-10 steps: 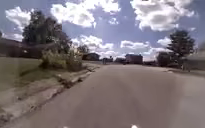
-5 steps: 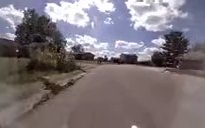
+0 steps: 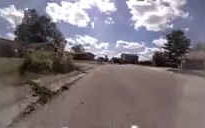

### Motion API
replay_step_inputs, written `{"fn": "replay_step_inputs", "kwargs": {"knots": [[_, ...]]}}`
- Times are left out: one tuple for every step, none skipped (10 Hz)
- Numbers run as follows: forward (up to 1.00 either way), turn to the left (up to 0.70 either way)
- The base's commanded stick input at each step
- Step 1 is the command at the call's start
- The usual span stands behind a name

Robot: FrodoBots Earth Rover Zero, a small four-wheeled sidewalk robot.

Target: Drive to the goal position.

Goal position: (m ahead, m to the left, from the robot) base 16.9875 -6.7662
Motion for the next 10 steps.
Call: {"fn": "replay_step_inputs", "kwargs": {"knots": [[0.85,0.00],[0.85,0.00],[0.85,0.00],[0.85,0.00],[0.85,0.00],[0.85,0.00],[0.85,0.00],[0.85,0.00],[0.85,0.00],[0.85,0.00]]}}
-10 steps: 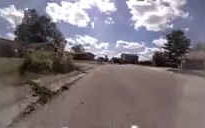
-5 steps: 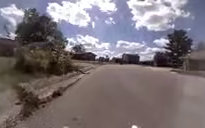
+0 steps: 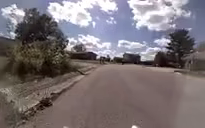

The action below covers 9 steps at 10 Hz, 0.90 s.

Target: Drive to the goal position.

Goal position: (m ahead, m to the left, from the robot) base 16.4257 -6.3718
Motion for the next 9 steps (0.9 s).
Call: {"fn": "replay_step_inputs", "kwargs": {"knots": [[0.85,0.00],[0.85,0.00],[0.85,0.00],[0.85,0.00],[0.85,0.00],[0.85,0.00],[0.85,0.00],[0.85,0.00],[0.85,0.00]]}}
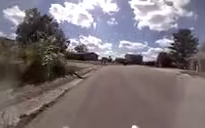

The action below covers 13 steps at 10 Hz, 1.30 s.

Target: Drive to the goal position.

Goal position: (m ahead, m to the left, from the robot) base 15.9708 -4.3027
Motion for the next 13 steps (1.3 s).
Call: {"fn": "replay_step_inputs", "kwargs": {"knots": [[0.85,0.00],[0.85,0.00],[0.85,0.00],[0.85,0.00],[0.85,0.00],[0.85,0.00],[0.85,0.00],[0.85,0.00],[0.85,-0.03],[0.85,-0.22],[0.85,-0.34],[0.85,-0.12],[0.85,0.00]]}}
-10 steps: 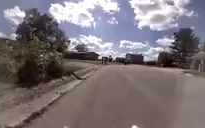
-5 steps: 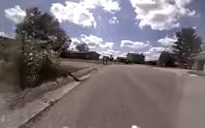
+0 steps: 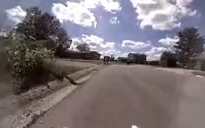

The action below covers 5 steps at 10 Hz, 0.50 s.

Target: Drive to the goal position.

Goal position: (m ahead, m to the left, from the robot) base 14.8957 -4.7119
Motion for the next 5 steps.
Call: {"fn": "replay_step_inputs", "kwargs": {"knots": [[0.85,0.00],[0.85,0.00],[0.85,0.00],[0.85,0.00],[0.85,0.00]]}}
